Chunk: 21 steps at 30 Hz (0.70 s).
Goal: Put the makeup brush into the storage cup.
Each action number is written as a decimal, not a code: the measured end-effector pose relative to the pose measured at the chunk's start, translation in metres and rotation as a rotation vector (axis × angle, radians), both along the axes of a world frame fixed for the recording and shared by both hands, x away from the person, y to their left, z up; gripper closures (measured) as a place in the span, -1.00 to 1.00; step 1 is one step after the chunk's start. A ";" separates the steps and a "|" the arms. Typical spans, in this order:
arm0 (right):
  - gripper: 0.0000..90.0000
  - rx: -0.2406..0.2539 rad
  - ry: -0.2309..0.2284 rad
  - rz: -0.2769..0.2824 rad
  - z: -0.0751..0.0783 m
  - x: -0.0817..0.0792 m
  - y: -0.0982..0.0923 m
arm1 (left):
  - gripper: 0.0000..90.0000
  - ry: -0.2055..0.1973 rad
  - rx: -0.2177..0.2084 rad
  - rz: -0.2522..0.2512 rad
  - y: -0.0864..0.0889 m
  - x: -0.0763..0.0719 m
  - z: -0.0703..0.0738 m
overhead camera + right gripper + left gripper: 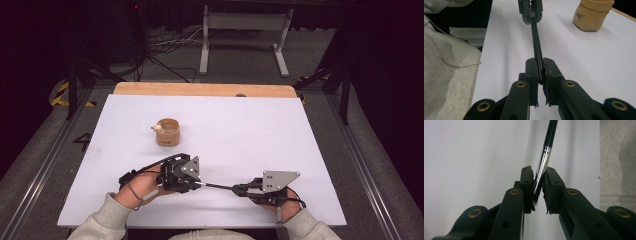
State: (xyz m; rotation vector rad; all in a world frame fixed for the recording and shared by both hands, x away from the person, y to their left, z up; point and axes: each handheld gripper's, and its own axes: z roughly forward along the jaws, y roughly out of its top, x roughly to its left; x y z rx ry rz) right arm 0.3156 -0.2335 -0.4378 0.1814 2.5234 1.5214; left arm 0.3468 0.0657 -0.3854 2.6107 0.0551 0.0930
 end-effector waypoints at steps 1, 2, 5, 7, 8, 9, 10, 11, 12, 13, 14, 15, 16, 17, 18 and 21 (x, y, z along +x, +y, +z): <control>0.83 0.000 0.000 -0.002 0.000 0.000 -0.001 | 0.79 0.000 0.006 -0.009 -0.001 -0.001 0.000; 0.81 0.004 0.002 -0.005 -0.001 0.001 -0.002 | 0.81 0.001 0.008 -0.013 -0.001 -0.002 0.001; 0.79 0.006 0.005 -0.007 -0.001 0.002 -0.003 | 0.83 0.016 0.005 -0.034 -0.002 -0.003 0.000; 0.78 0.009 0.008 -0.007 -0.002 0.002 -0.003 | 0.85 0.016 0.006 -0.043 -0.002 -0.004 0.000; 0.78 0.009 0.008 -0.007 -0.002 0.002 -0.003 | 0.85 0.016 0.006 -0.043 -0.002 -0.004 0.000; 0.76 0.012 0.009 -0.009 -0.002 0.003 -0.004 | 0.86 0.015 0.004 -0.045 -0.002 -0.004 -0.001; 0.76 0.012 0.009 -0.009 -0.002 0.003 -0.004 | 0.86 0.011 0.005 -0.049 -0.003 -0.004 -0.001; 0.76 0.014 0.010 -0.010 -0.002 0.003 -0.004 | 0.86 0.009 0.009 -0.050 -0.003 -0.005 0.000; 0.74 0.013 0.009 -0.013 -0.002 0.003 -0.005 | 0.86 0.010 0.009 -0.049 -0.003 -0.005 0.000; 0.72 0.014 0.006 -0.014 -0.002 0.003 -0.005 | 0.86 0.016 0.010 -0.046 -0.003 -0.005 0.001; 0.71 0.013 0.002 -0.015 -0.001 0.004 -0.006 | 0.86 0.017 0.013 -0.045 -0.003 -0.005 0.001; 0.67 0.015 -0.003 -0.022 -0.001 0.004 -0.006 | 0.86 0.015 0.016 -0.044 -0.003 -0.005 0.000; 0.61 0.020 -0.002 -0.029 0.001 0.004 -0.007 | 0.86 0.017 0.021 -0.047 -0.003 -0.005 0.000; 0.54 0.023 -0.003 -0.033 0.001 0.004 -0.007 | 0.86 0.017 0.023 -0.047 -0.003 -0.005 0.000; 0.50 0.028 -0.004 -0.038 0.003 0.005 -0.008 | 0.86 0.016 0.023 -0.047 -0.003 -0.005 0.000; 0.35 0.031 -0.017 -0.050 0.009 0.005 -0.009 | 0.86 0.015 0.029 -0.044 -0.004 -0.005 0.000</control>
